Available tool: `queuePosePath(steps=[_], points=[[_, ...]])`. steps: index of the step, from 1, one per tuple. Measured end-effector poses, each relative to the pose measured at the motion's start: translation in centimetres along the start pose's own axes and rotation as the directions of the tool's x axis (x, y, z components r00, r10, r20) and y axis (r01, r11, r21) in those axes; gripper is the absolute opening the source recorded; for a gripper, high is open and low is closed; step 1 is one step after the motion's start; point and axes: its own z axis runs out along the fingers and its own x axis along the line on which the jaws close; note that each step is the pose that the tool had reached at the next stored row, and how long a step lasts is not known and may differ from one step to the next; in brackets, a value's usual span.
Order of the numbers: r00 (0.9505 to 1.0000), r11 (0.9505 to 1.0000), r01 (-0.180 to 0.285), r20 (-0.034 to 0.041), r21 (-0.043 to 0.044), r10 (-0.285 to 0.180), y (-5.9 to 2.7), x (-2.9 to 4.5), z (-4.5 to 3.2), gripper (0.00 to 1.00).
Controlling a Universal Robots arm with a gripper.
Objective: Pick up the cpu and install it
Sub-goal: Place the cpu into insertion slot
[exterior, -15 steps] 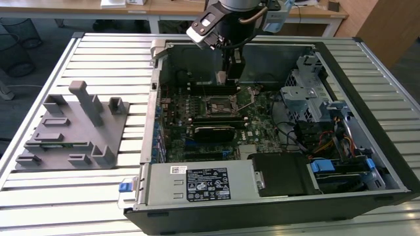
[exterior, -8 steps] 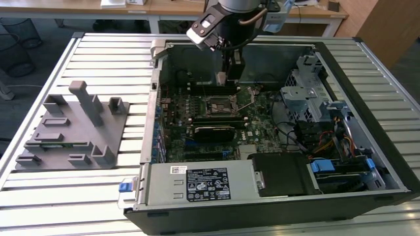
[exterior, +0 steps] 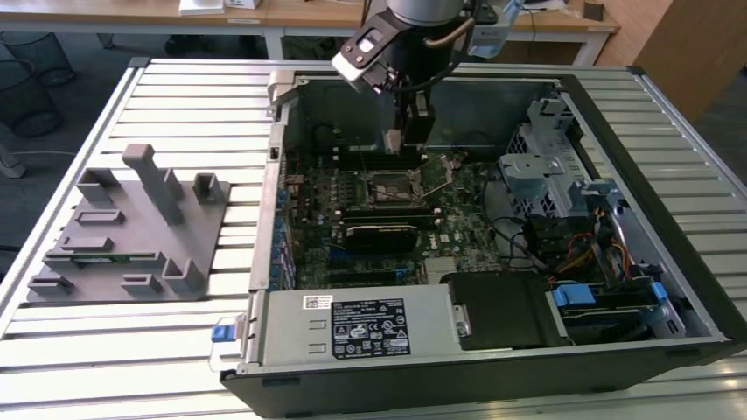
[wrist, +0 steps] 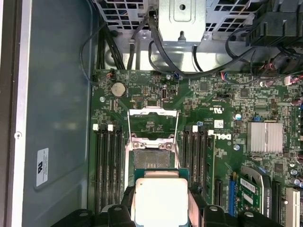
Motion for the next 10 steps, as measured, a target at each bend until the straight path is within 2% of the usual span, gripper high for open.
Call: queuePosePath(steps=[10], points=[[1.0, 1.0, 0.0, 0.0, 0.0, 0.0, -0.01, -0.01, 0.56, 0.53]])
